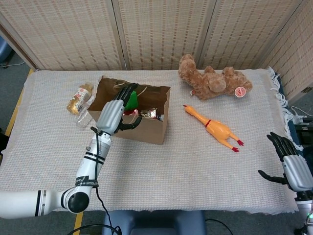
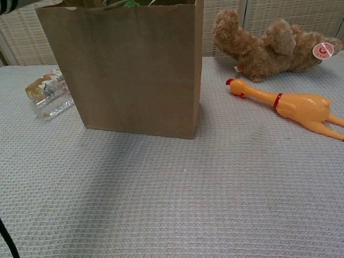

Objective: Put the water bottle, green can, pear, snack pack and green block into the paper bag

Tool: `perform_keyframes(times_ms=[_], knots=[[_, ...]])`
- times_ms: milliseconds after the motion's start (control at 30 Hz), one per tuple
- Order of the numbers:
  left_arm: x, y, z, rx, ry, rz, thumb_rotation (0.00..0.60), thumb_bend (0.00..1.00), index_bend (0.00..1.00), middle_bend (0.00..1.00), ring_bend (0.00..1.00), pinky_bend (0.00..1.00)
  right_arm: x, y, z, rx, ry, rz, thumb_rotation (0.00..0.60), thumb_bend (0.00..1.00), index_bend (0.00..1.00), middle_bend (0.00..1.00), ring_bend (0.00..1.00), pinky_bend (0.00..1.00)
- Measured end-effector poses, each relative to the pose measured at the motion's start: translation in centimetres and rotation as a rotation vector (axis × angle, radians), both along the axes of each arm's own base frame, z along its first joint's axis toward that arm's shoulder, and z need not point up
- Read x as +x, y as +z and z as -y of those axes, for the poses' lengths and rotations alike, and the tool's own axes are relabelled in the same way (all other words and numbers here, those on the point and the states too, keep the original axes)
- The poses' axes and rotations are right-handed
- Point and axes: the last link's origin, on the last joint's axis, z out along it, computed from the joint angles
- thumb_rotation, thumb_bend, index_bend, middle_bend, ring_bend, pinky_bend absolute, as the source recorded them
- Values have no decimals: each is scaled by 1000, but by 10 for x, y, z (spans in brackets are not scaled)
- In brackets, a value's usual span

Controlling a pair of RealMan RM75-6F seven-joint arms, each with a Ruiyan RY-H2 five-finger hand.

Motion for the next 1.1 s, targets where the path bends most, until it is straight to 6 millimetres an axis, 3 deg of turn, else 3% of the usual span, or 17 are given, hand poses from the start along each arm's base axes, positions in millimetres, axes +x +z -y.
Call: perform_keyframes(times_ms=[200,467,700,900,1000,1100], knots=[[-11,22,2,58,13,36,600,400,1,1,0,120,-1,2,-1,2,-1,-1,600,57,0,0,0,0],[-53,61,19,130,84,109,600,656,44,32,0,122,-2,2,-2,1,-3,4,600,57,0,0,0,0],[-132,83,58,222,163,-33,600,646,45,32,0,122,-2,1,-2,7,-4,-10,600,57,0,0,0,0],[-216,73,111,213,226,-340,600,560,13,30,0,118,-1,-1,-1,8,-1,-48,600,57,0,0,0,0],[-250,68,142,199,240,-473,600,498,1,13,0,101,-1,-2,-1,1,3,-66,600,57,0,0,0,0],[-271,66,165,226,220,-581,600,415,0,0,0,66,-1,-3,-1,-6,8,-85,600,57,0,0,0,0]])
